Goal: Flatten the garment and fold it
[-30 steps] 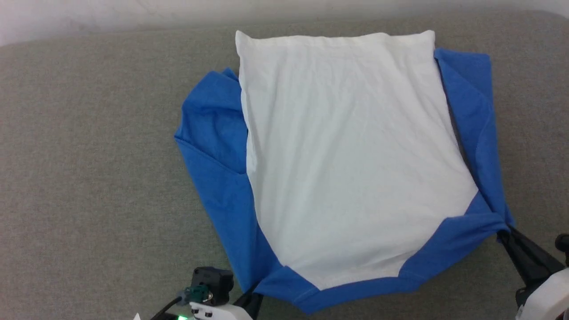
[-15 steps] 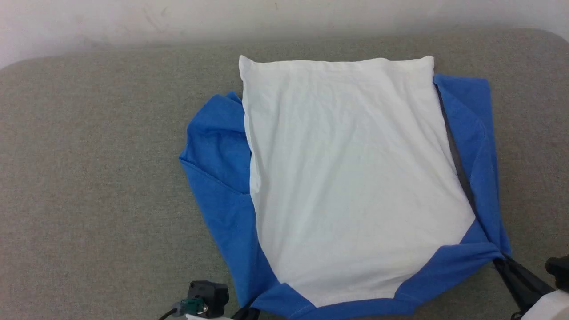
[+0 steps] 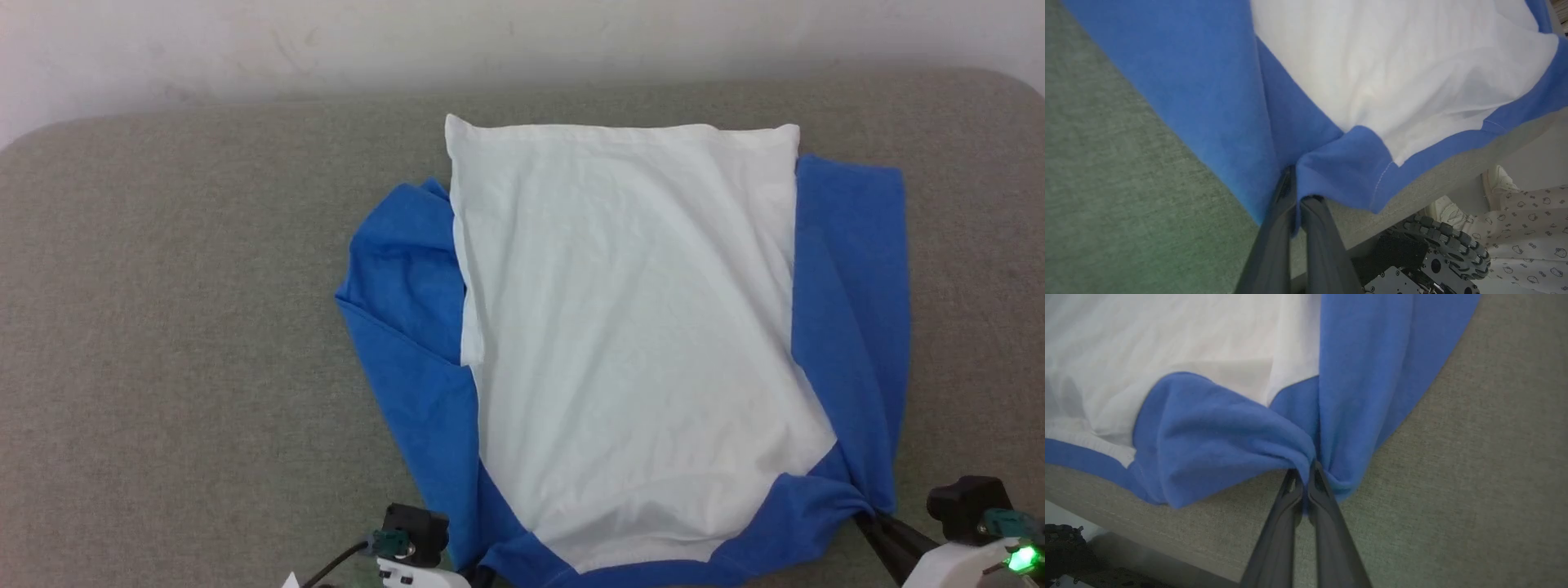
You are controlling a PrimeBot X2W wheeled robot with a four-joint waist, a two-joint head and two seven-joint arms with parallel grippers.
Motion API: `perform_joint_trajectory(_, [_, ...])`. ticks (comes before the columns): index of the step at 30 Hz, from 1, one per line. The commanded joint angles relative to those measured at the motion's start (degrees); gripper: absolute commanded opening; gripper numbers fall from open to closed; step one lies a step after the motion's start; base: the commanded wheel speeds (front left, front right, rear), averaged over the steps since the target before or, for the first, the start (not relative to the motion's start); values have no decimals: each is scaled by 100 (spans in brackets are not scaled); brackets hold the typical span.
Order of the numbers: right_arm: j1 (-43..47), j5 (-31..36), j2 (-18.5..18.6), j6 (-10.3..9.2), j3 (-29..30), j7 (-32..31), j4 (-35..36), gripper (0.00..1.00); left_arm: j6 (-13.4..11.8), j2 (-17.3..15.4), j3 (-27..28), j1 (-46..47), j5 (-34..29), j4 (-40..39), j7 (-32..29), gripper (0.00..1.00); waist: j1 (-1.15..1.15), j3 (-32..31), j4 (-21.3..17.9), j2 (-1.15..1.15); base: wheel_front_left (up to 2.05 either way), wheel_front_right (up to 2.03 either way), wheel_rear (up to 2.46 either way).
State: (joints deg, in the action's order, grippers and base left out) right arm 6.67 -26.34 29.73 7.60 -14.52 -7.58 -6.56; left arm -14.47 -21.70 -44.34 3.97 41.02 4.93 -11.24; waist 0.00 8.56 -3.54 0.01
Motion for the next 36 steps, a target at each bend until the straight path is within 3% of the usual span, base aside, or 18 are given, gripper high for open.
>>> perform_joint_trajectory(1, [-129, -17, 12, -11, -62, 3, -129, 0, 63, 50, -6, 116, 46, 117, 23, 0, 0, 12, 13, -1, 0, 0, 0])
perform_joint_trajectory(7, [-377, -65, 29, -11, -201, 221, -617, 0, 129, 248, 43, 234, 57, 444, 310, 0, 0, 57, 54, -1, 0, 0, 0])
perform_joint_trajectory(9, [-451, -89, 26, -11, -260, 290, -766, 6, 132, 313, 71, 256, 62, 539, 422, 0, 0, 61, 54, -1, 0, 0, 0])
perform_joint_trajectory(10, [-488, -111, 20, -11, -286, 322, -840, 13, 136, 342, 81, 267, 63, 591, 473, 15, 0, 61, 50, -1, 0, 0, 0])
perform_joint_trajectory(11, [-523, -127, 16, -11, -316, 350, -904, 24, 141, 371, 92, 275, 67, 641, 525, 28, 0, 56, 45, -1, 0, 0, 0])
perform_joint_trajectory(12, [-556, -135, 13, -11, -345, 385, -960, 41, 149, 397, 97, 279, 74, 694, 564, 33, 0, 46, 37, -1, 0, 0, 0])
perform_joint_trajectory(13, [-585, -142, 7, -11, -365, 427, -1013, 64, 160, 420, 96, 280, 81, 748, 593, 38, 0, 38, 27, -1, 0, 0, 0])
perform_joint_trajectory(14, [-611, -148, 0, -11, -385, 463, -1065, 98, 169, 444, 102, 279, 94, 796, 625, 46, 0, 31, 18, -1, 0, 0, 0])
perform_joint_trajectory(15, [-631, -156, -6, -11, -404, 497, -1116, 100, 173, 466, 111, 278, 104, 838, 661, 71, 0, 22, 11, -1, 0, 0, 0])
perform_joint_trajectory(17, [-644, -191, -31, -11, -428, 561, -1183, 100, 172, 489, 133, 264, 113, 888, 745, 100, 0, -6, 4, -1, 0, 0, 0])
perform_joint_trajectory(24, [-326, -792, 172, -11, -220, 516, -660, 100, -22, 373, 462, -149, 307, 277, 1135, 100, 0, -122, 40, -1, 0, 0, 0])
perform_joint_trajectory(30, [259, -1120, 376, -11, 562, 347, 186, 100, -316, -28, 922, -791, 606, -899, 1248, 100, 0, -288, 103, -1, 0, 0, 0])
perform_joint_trajectory(36, [886, -854, -85, -11, 1769, 97, 1331, 100, -808, -429, 1441, -1210, 420, -2214, 1640, 100, 0, -431, 176, -1, 0, 0, 0])
